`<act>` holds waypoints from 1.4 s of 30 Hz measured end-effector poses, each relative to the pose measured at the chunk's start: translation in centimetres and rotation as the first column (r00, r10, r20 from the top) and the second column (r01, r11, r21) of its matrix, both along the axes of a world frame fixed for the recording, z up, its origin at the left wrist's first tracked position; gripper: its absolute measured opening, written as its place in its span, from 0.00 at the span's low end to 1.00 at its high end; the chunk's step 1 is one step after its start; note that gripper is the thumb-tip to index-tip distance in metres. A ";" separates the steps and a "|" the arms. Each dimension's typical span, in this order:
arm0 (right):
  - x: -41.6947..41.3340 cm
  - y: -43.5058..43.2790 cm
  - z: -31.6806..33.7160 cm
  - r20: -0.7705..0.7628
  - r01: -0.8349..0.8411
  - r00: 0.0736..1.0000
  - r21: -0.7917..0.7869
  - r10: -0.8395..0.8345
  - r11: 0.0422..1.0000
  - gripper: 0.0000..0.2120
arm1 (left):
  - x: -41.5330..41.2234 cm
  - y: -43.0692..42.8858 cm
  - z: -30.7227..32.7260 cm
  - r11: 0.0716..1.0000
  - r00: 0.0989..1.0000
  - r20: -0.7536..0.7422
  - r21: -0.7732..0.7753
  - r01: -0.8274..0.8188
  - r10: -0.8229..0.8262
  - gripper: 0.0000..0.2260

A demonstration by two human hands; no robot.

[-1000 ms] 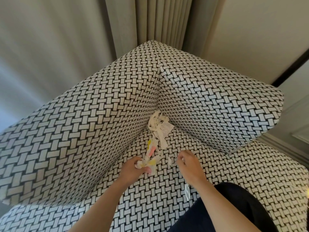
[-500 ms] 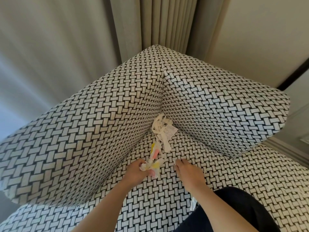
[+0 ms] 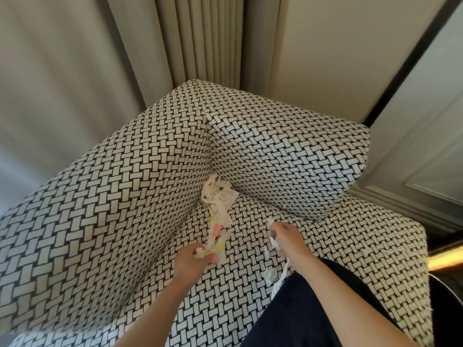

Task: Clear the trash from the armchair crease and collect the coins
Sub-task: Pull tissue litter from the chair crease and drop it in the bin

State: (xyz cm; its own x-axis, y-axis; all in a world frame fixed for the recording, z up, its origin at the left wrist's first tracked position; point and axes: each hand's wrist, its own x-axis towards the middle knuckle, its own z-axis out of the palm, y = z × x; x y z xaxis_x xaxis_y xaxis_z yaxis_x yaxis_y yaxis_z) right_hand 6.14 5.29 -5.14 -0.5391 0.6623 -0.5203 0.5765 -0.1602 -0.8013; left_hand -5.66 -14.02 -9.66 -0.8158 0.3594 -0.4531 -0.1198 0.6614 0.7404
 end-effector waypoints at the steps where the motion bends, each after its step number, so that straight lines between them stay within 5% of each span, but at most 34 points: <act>1: 0.7 0.7 0.7 -0.023 0.071 0.997 -0.076 -0.073 0.995 0.12 | 0.6 0.9 0.2 1.000 1.000 0.000 0.002 0.029 -0.029 0.12; 4: 2.6 2.4 2.7 -0.112 0.174 0.972 -0.233 -0.204 0.957 0.10 | 2.0 3.4 1.0 0.993 0.994 -0.013 0.054 0.108 -0.107 0.14; 10: 9.0 6.7 5.0 -0.129 0.389 0.887 -0.305 -0.443 0.869 0.09 | 5.7 10.3 4.4 0.926 0.941 -0.074 0.166 0.338 -0.330 0.09; 18: 19.8 11.8 4.7 -0.162 0.651 0.541 -0.540 -0.825 0.533 0.05 | 12.9 21.5 7.5 0.735 0.757 -0.160 0.181 0.653 -0.633 0.10; 27: 31.7 17.0 0.1 -0.129 0.610 0.106 -0.775 -0.986 0.167 0.13 | 25.3 33.6 5.6 0.490 0.495 0.005 0.149 0.859 -0.869 0.19; 31: 34.6 18.3 -1.9 -0.068 0.584 -0.003 -0.810 -0.998 0.054 0.16 | 29.5 36.8 3.4 0.428 0.431 0.008 0.136 0.893 -0.902 0.12; 36: 37.7 19.7 -5.1 0.082 0.385 -0.186 -0.911 -0.979 -0.150 0.18 | 33.7 39.9 0.8 0.298 0.298 0.005 0.037 0.954 -0.955 0.19; 40: 38.8 20.4 -7.9 0.177 0.272 -0.228 -0.933 -0.957 -0.238 0.09 | 35.9 41.2 -0.8 0.157 0.154 -0.055 -0.057 0.986 -0.987 0.22; 42: 38.7 20.7 -8.9 0.265 0.211 -0.264 -0.922 -0.927 -0.324 0.13 | 36.4 41.3 -1.2 0.125 0.123 -0.035 -0.044 0.991 -0.992 0.24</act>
State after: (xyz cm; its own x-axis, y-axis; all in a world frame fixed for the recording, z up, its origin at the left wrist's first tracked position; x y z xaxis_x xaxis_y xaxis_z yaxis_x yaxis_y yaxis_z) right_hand 44.85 25.97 -14.04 -0.2074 0.3832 -0.9001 -0.9401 -0.3324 0.0751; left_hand 30.72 27.31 -10.83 0.2339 0.8671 -0.4398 0.6766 0.1797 0.7141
